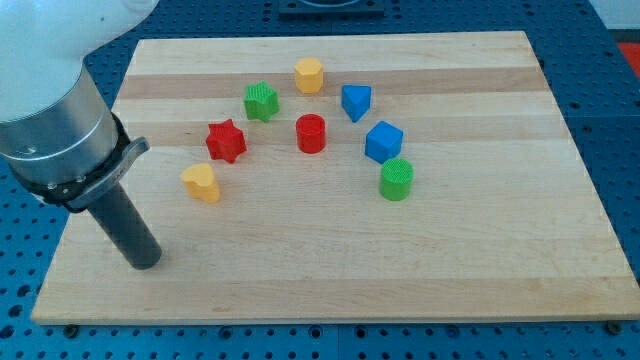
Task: Slide the yellow heart slightly right
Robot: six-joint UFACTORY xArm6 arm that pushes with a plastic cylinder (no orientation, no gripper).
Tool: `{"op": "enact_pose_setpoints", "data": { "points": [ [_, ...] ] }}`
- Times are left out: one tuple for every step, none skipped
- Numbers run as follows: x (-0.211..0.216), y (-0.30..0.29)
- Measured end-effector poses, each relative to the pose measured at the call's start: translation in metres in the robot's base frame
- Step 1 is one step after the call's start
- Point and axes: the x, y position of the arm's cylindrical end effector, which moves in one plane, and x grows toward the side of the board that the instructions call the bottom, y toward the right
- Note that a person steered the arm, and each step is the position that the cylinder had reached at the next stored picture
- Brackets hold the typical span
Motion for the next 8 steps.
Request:
{"op": "enact_pose_setpoints", "data": {
  "points": [
    [-0.001, 0.0],
    [-0.001, 0.0],
    [-0.004, 0.0],
    [-0.004, 0.0],
    [-0.004, 0.0],
    [-0.007, 0.0],
    [-0.014, 0.0],
    [-0.023, 0.001]
  ]
}}
